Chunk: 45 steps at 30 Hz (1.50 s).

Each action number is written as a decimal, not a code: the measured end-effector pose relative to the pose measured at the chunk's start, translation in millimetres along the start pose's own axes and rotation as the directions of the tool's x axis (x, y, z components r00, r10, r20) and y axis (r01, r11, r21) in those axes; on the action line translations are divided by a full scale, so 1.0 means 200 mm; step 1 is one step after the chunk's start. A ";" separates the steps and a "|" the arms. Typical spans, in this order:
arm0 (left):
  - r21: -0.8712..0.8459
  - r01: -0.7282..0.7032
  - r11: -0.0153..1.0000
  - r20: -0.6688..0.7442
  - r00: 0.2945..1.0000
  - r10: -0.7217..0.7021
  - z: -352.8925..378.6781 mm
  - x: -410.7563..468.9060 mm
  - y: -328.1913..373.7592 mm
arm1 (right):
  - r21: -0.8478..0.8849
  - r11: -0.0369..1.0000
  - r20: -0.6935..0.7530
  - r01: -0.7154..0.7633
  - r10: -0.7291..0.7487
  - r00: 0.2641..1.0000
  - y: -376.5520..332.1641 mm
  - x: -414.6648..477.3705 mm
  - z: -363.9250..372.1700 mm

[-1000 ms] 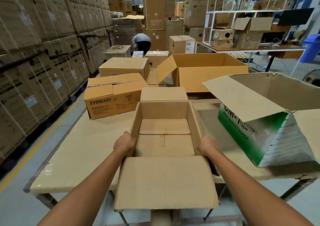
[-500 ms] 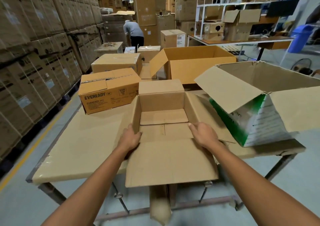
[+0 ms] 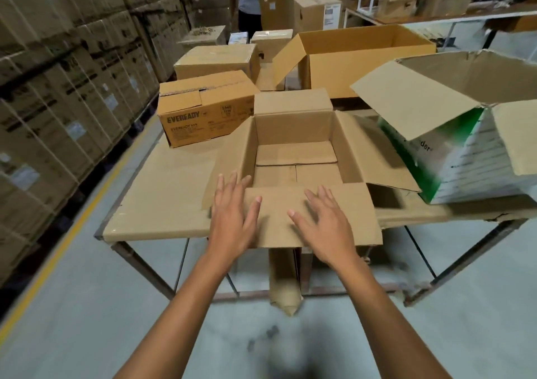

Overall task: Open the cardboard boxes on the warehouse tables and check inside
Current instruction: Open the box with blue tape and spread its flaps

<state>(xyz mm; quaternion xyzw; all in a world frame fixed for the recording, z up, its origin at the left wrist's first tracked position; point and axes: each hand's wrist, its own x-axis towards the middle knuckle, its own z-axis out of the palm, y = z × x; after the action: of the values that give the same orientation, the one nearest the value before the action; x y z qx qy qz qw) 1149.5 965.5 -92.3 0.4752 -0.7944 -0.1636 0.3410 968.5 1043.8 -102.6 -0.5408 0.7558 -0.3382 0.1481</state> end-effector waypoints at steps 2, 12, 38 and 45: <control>-0.033 -0.016 0.999 -0.014 1.000 0.016 -0.07 -0.10 -0.02 | 0.082 0.997 -0.039 -0.005 0.008 0.999 -0.06 -0.11 0.02; -0.066 0.082 0.994 -0.083 0.993 -0.088 -0.50 -0.58 -0.55 | 0.282 0.956 -0.071 0.077 -0.059 0.996 -0.49 -0.49 0.41; 0.042 0.498 0.866 -0.253 0.844 -0.473 -1.80 -1.23 -2.31 | 0.401 0.875 0.275 0.271 -0.397 0.875 -1.98 -0.65 2.39; 0.076 0.502 0.862 -0.284 0.839 -0.464 -1.96 -0.75 -2.67 | 0.453 0.841 0.246 0.294 -0.436 0.866 -2.22 -0.16 2.68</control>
<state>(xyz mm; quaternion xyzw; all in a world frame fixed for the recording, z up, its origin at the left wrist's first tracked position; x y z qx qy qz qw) 1814.0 855.1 -182.6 0.7012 -0.6076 -0.1226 0.3522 1614.5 801.5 -198.7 -0.6846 0.5140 -0.4095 0.3153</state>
